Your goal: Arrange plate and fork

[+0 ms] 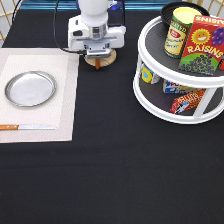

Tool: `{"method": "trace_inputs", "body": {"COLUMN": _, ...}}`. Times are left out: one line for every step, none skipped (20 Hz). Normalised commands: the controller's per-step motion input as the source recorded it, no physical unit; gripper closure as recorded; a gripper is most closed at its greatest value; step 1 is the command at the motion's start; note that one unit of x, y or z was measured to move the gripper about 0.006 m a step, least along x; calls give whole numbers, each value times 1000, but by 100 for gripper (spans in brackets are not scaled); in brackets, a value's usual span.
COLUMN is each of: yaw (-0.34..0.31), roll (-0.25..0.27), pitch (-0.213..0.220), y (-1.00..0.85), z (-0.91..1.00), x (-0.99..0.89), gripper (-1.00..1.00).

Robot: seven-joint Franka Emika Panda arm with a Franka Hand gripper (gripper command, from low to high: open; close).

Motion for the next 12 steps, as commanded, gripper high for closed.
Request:
{"method": "trace_inputs", "body": {"yaw": 0, "roll": -44, "pitch": 0, "y": 77, "z": 0, "x": 0, "gripper": 100}}
{"method": "trace_inputs", "body": {"yaw": 0, "roll": -26, "pitch": 0, "y": 0, "z": 0, "x": 0, "gripper": 100}}
{"method": "trace_inputs", "body": {"yaw": 0, "roll": -14, "pitch": -6, "y": 0, "z": -29, "x": 0, "gripper": 100}}
{"method": "trace_inputs", "body": {"yaw": 0, "roll": -20, "pitch": -3, "y": 0, "z": -86, "x": 0, "gripper": 100}}
{"method": "trace_inputs", "body": {"yaw": 0, "roll": -12, "pitch": -7, "y": 0, "z": -123, "x": 0, "gripper": 100}}
{"method": "trace_inputs", "body": {"yaw": 0, "roll": -19, "pitch": -9, "y": 0, "z": -131, "x": 0, "gripper": 100}}
{"method": "trace_inputs", "body": {"yaw": 0, "roll": -22, "pitch": -7, "y": 0, "z": -126, "x": 0, "gripper": 100}}
{"method": "trace_inputs", "body": {"yaw": 0, "roll": -32, "pitch": -9, "y": 0, "z": -143, "x": 0, "gripper": 100}}
{"method": "trace_inputs", "body": {"yaw": 0, "roll": -59, "pitch": -5, "y": 6, "z": -166, "x": 0, "gripper": 100}}
{"method": "trace_inputs", "body": {"yaw": 0, "roll": -63, "pitch": -14, "y": 0, "z": -206, "x": 0, "gripper": 100}}
{"method": "trace_inputs", "body": {"yaw": 0, "roll": -71, "pitch": -26, "y": 3, "z": -197, "x": 0, "gripper": 100}}
{"method": "trace_inputs", "body": {"yaw": 3, "roll": -67, "pitch": -32, "y": 0, "z": -169, "x": -9, "gripper": 100}}
